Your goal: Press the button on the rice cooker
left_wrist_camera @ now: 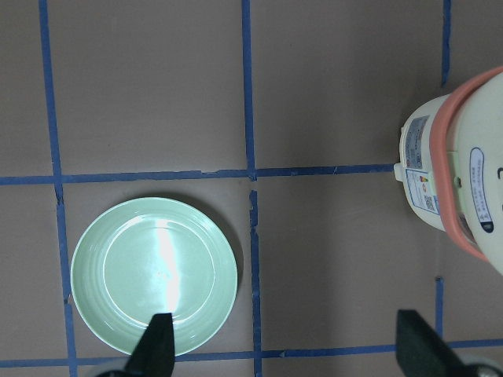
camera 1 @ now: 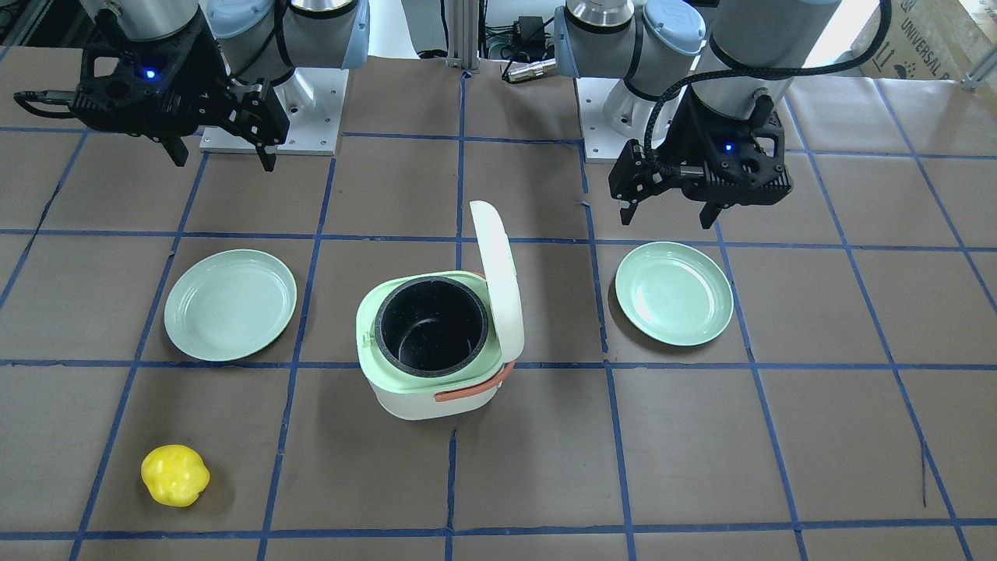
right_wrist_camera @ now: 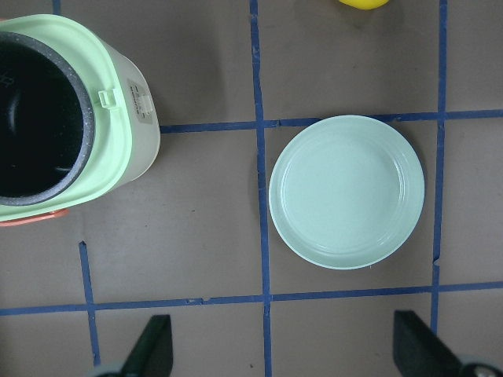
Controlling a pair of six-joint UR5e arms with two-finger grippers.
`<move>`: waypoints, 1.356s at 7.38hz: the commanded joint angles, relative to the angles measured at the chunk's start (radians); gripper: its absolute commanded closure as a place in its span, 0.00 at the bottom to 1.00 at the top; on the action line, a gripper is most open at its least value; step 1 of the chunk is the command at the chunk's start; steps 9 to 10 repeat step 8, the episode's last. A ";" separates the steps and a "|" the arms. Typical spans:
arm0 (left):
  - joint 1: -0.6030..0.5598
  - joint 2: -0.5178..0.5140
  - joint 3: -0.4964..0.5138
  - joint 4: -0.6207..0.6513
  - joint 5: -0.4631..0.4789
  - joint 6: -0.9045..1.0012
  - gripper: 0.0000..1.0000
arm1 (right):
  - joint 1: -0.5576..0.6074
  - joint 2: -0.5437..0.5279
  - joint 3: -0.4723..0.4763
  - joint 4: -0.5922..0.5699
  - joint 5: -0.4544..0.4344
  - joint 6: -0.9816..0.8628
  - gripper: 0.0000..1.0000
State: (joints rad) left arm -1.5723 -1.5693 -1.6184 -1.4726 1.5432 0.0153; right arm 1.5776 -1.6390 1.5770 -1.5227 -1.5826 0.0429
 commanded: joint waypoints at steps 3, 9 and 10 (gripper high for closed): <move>0.000 0.000 0.000 0.000 0.000 0.000 0.00 | 0.021 0.022 -0.005 -0.053 0.001 -0.002 0.00; 0.000 0.000 0.000 0.000 0.000 0.000 0.00 | 0.071 0.094 -0.091 -0.040 -0.008 0.000 0.00; 0.000 0.000 0.000 0.000 0.000 0.000 0.00 | 0.071 0.094 -0.091 -0.040 -0.008 0.000 0.00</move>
